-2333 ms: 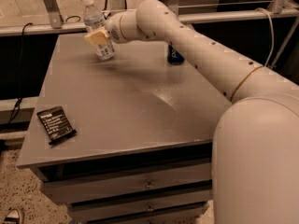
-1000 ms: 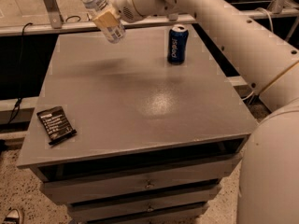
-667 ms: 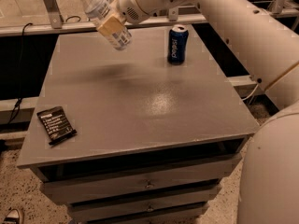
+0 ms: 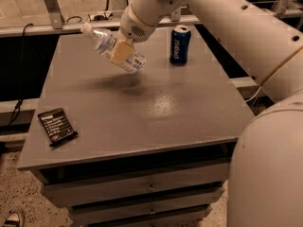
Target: Knock blue plastic bottle over
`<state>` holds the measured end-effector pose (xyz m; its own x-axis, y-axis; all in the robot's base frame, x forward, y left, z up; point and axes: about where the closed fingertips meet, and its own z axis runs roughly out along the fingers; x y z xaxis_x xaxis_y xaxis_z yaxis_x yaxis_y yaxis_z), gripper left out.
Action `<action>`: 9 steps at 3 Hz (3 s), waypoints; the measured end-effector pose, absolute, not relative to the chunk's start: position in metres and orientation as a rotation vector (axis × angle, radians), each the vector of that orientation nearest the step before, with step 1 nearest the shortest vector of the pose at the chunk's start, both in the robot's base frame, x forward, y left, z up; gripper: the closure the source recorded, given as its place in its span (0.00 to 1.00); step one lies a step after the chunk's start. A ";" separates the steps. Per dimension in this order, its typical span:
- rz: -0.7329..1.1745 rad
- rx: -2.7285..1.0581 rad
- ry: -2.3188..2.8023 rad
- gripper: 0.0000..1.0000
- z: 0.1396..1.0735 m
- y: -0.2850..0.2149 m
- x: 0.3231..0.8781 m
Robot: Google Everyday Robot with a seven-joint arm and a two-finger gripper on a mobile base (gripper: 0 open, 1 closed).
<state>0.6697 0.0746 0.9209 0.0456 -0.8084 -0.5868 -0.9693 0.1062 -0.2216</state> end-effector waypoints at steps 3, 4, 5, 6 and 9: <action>0.311 -2.037 1.850 0.59 0.871 0.074 0.634; 0.339 -2.082 1.835 0.35 0.862 0.080 0.626; 0.366 -2.109 1.817 0.12 0.856 0.088 0.621; 0.389 -2.097 1.811 0.00 0.855 0.089 0.621; 0.341 -1.730 1.801 0.00 0.924 0.001 0.652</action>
Offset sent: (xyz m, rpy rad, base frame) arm -0.0402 -0.0087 -0.0514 -0.2784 0.1127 0.1510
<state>0.6518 0.0007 0.9239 0.0412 -0.8106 -0.5842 -0.9681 0.1123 -0.2241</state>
